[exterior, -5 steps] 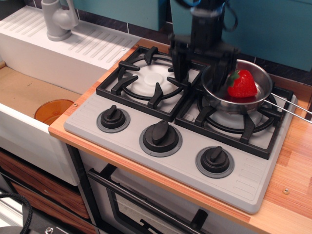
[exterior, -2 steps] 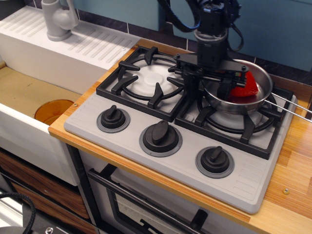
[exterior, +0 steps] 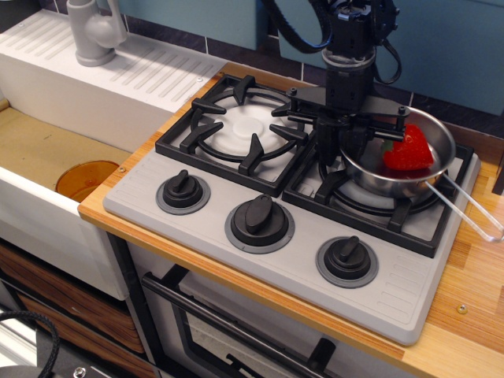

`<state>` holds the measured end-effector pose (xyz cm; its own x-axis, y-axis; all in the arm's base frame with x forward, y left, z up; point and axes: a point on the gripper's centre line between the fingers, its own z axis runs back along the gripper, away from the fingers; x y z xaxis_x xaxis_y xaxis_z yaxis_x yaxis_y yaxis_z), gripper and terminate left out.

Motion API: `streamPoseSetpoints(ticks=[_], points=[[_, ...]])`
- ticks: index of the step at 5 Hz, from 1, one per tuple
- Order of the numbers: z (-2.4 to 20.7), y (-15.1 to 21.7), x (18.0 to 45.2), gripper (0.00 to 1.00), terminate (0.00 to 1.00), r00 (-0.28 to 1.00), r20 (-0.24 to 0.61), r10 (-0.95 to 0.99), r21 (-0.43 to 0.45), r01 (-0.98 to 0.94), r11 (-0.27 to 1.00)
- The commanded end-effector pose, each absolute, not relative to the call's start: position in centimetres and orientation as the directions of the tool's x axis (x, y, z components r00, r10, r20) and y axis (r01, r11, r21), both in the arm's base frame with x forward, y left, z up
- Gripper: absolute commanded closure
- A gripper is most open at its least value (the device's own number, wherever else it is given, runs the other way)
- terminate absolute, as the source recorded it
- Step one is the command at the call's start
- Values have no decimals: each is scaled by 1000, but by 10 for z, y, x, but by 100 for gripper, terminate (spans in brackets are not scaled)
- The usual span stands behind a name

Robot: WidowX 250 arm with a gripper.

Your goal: Put strawberry in pot or pan an put pot or pan on stove

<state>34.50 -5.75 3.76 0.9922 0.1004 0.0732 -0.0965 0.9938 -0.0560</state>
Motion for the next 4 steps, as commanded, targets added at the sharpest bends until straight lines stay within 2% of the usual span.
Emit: streamPoseSetpoints(ticks=[1,2,3,4], points=[[67,-71,347,100,0,991,84,107,-55,-103,993],[87,-74,335,100,0,991,51,125,-30,-124,992],[96,-74,330,100,0,992,31,126,-24,-125,992],[107,-62,332,100,0,995,1,100,-24,-100,995]])
